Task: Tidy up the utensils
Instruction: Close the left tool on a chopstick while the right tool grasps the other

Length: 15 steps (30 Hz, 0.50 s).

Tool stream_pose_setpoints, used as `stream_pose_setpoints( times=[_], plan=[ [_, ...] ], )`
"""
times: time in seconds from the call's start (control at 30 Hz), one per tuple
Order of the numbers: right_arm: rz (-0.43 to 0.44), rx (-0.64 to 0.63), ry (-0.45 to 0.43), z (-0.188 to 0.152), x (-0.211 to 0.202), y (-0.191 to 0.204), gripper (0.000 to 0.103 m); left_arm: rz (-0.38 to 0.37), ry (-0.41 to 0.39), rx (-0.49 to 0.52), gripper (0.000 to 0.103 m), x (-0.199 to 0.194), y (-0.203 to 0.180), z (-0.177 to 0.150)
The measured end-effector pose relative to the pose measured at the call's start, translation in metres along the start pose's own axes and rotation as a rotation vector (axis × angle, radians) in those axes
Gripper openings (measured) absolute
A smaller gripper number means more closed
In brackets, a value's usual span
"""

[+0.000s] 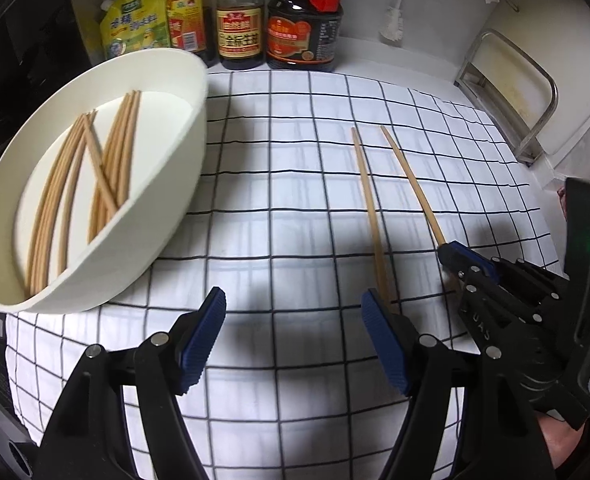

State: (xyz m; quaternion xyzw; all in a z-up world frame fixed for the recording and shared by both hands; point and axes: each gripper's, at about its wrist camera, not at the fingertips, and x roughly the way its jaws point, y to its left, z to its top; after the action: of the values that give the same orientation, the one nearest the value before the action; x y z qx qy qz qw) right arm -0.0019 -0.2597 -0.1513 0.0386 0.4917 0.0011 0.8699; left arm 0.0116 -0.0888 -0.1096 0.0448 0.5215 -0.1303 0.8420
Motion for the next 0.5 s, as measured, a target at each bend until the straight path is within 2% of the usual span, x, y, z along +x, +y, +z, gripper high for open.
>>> stream_pose_setpoints(
  times=[0.23,0.4,0.5],
  plan=[
    [-0.026,0.058,0.0,-0.011,-0.008,-0.028,0.007,-0.01,0.006,0.019,0.07,0.02,-0.018,0.01],
    [-0.045,0.087,0.001,-0.017,-0.012,-0.045,0.007,-0.012,0.02,0.007,0.074,0.035,-0.025,0.017],
    [-0.026,0.105,-0.002,-0.017,-0.014,-0.053,0.007,-0.002,0.024,0.007,0.076,0.043,-0.028,0.02]
  ],
)
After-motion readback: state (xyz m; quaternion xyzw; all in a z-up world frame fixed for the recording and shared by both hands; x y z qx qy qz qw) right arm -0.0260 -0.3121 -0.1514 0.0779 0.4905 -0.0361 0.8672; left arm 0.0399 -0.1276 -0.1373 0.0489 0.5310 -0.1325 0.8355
